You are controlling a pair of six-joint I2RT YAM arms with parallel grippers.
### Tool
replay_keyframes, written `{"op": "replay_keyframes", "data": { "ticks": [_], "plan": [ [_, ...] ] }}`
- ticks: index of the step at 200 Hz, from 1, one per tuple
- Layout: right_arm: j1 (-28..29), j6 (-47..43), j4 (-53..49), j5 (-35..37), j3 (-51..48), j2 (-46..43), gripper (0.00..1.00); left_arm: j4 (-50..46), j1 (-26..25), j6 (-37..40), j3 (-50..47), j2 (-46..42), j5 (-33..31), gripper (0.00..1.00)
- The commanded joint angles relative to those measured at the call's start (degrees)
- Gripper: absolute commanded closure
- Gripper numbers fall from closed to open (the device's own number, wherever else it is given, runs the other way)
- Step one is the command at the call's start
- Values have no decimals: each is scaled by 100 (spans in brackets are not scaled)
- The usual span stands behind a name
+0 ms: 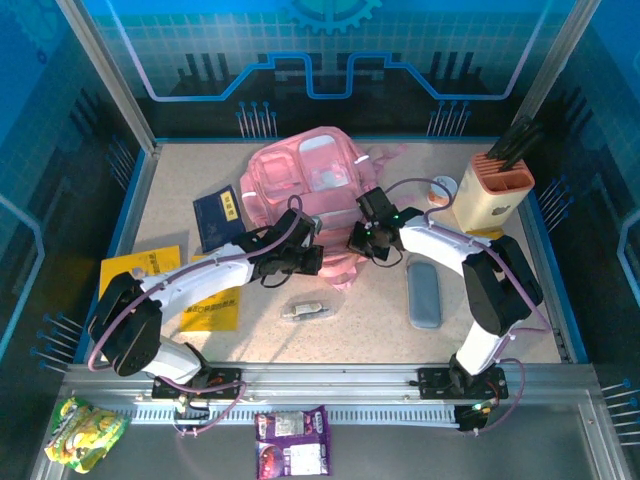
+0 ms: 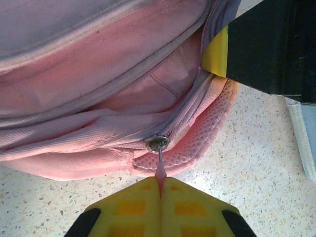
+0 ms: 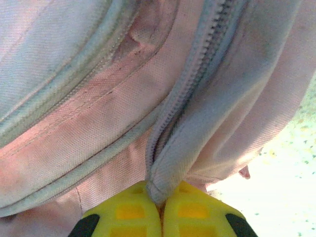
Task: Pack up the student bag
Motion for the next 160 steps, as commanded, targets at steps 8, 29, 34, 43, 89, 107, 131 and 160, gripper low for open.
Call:
{"op": "replay_keyframes", "data": {
  "ticks": [8, 29, 34, 43, 89, 107, 131, 160],
  "plan": [
    [-232, -279, 145, 255, 97, -211, 100, -450, -16, 257, 210, -86, -205, 100],
    [-396, -368, 120, 214, 61, -300, 100, -596, 128, 283, 114, -129, -203, 100],
    [-436, -376, 120, 179, 47, -323, 100, -623, 181, 292, 88, -138, -176, 100],
    [-534, -407, 138, 114, 12, -374, 100, -643, 264, 323, 20, -158, -145, 100],
    [-811, -569, 148, -169, -11, -598, 100, -677, 662, 558, -168, -22, 4, 100],
    [-860, -585, 142, -187, -2, -684, 100, -590, 724, 597, -207, 63, -141, 100],
    [-978, -484, 178, -405, -1, -779, 100, -424, 780, 667, -269, 223, -215, 100],
    [-1046, -454, 182, -592, 21, -916, 100, -361, 784, 700, -296, 489, -433, 100]
  ]
}}
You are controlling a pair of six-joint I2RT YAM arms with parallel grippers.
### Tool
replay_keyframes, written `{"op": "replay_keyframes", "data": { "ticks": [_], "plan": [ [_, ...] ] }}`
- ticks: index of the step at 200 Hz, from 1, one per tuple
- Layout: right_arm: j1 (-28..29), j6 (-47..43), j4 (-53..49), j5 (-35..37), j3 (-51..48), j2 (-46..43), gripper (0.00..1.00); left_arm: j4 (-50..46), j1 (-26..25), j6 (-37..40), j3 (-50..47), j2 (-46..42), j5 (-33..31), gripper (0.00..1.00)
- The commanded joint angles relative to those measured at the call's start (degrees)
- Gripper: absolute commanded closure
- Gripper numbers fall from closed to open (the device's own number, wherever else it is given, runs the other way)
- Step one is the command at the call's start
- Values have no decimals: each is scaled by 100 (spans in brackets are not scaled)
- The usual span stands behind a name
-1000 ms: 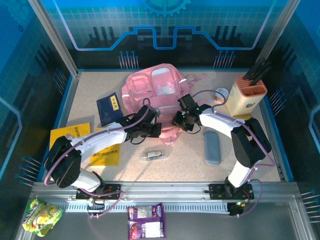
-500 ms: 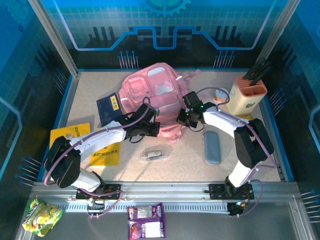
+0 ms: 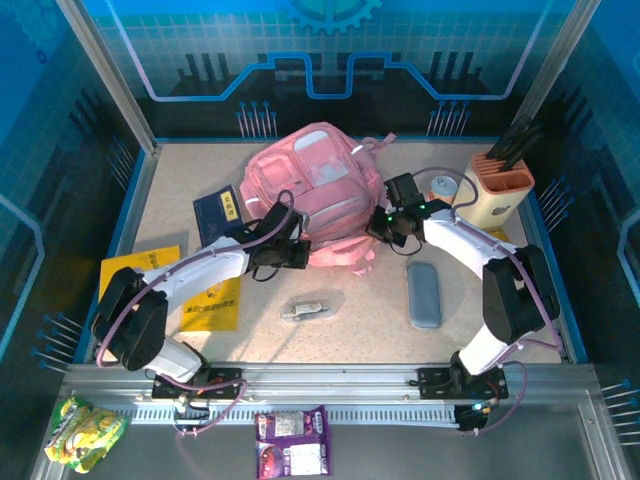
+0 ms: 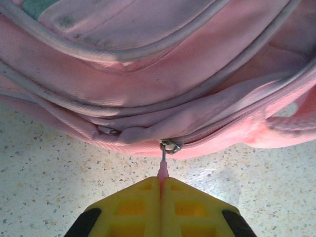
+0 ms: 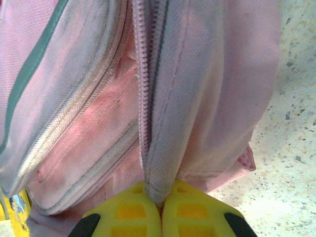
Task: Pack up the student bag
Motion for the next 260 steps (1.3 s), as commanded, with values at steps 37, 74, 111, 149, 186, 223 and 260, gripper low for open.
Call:
{"op": "replay_keyframes", "data": {
  "ticks": [37, 74, 111, 149, 186, 223, 260],
  "plan": [
    [-211, 71, 146, -231, -38, -496, 100, 26, 160, 88, -301, 420, -788, 100],
    [-236, 55, 109, -356, -95, -622, 100, 258, 410, -51, -400, 463, -1136, 100],
    [-286, 59, 136, -624, -198, -722, 100, 738, 728, -79, -533, 528, -1204, 100],
    [-311, -34, 134, -800, -302, -717, 100, 1079, 991, -148, -489, 739, -1545, 100],
    [-302, 5, 229, -854, -475, -761, 100, 1568, 1363, -289, -552, 787, -1643, 100],
    [-169, 94, 339, -846, -590, -734, 100, 1875, 1593, -304, -263, 1138, -1402, 100],
    [217, 317, 698, -689, -653, -528, 100, 1989, 1622, -263, 33, 1395, -1135, 100]
  ]
}}
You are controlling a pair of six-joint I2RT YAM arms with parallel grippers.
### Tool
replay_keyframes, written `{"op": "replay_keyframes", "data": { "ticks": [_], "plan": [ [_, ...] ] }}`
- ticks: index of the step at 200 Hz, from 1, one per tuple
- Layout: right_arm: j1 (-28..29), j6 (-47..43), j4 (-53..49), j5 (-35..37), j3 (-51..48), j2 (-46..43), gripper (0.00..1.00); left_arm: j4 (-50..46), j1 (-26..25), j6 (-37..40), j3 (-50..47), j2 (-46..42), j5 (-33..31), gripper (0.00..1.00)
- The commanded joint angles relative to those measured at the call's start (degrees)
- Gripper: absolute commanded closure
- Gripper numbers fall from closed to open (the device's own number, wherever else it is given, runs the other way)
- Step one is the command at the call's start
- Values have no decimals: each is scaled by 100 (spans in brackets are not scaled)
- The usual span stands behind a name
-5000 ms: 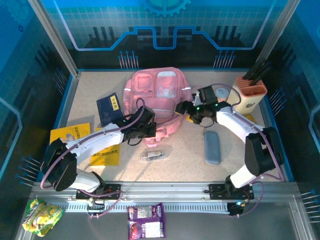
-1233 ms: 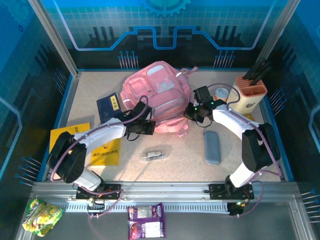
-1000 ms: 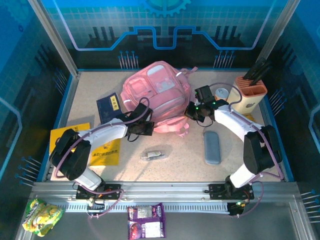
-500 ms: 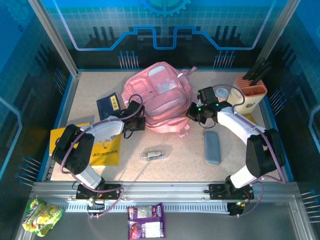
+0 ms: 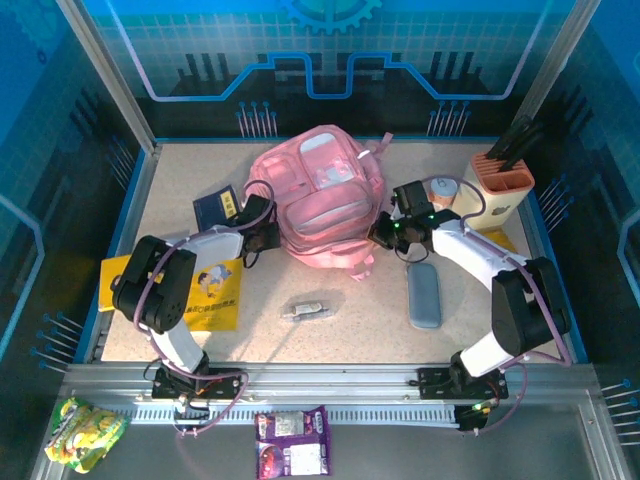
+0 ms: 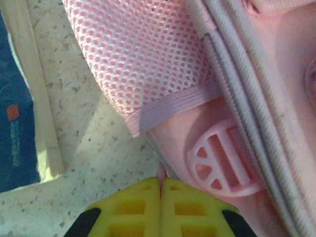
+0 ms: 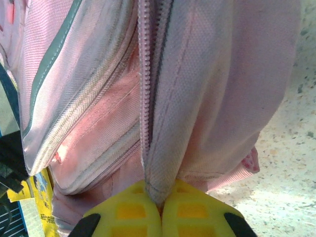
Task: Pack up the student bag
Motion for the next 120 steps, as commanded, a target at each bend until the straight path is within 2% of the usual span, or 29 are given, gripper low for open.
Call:
{"op": "replay_keyframes", "data": {
  "ticks": [1, 8, 26, 38, 44, 76, 100, 120],
  "plan": [
    [254, 160, 280, -138, 16, -52, 100, 322, 113, -110, 357, 179, 115, 100],
    [279, 160, 273, -160, 52, 26, 100, 265, 112, -114, 395, 198, 163, 100],
    [280, 133, 270, -6, -14, -93, 90, 222, 113, -133, 285, 74, 308, 100],
    [265, 23, 238, 193, -73, -280, 78, 61, 112, -132, 203, -97, 389, 100],
    [255, -66, 160, 286, -69, -366, 71, -47, 112, -144, 160, -205, 416, 96],
    [193, -504, -265, 648, 6, -734, 53, -424, 120, -236, -194, -944, 744, 69],
    [244, -801, -243, 416, 71, -856, 47, -883, 149, -408, -388, -1515, 644, 60],
    [540, -1119, -238, 162, 210, -722, 41, -1245, 216, -561, -548, -1965, 616, 52]
  ]
}}
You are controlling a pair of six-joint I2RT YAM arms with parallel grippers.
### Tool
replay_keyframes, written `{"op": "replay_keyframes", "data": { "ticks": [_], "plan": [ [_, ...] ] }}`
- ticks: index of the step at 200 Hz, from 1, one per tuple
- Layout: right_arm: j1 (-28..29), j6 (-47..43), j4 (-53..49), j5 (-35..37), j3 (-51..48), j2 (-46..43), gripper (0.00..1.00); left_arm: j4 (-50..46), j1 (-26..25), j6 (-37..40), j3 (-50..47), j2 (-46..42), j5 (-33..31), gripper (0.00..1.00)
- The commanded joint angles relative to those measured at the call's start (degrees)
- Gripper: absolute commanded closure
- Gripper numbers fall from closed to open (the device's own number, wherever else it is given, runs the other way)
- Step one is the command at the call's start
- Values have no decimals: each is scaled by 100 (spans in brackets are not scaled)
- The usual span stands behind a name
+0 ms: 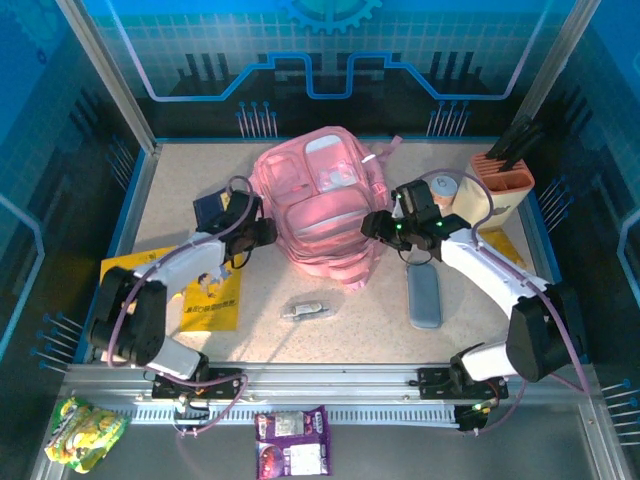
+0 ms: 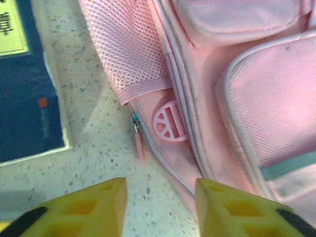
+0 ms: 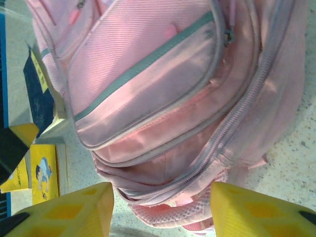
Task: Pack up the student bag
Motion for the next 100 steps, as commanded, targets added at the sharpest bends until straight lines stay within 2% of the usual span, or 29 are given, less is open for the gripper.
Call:
{"op": "replay_keyframes", "data": {
  "ticks": [1, 19, 43, 67, 100],
  "plan": [
    [332, -549, -114, -268, 229, 91, 41, -722, 101, -249, -237, -503, 70, 52],
    [734, -804, -122, -243, 321, 196, 36, -1235, 153, -443, -359, -932, -123, 48],
    [1190, -938, 48, -269, 344, 405, 31, -1613, 314, -725, -693, -1568, -281, 37],
    [1630, -1036, 375, -403, 350, 691, 27, -2039, 612, -1197, -1037, -2139, -468, 32],
    [2018, -1065, 701, -433, 414, 1091, 23, -2132, 1177, -1555, -1628, -2850, -307, 25]
  ]
}}
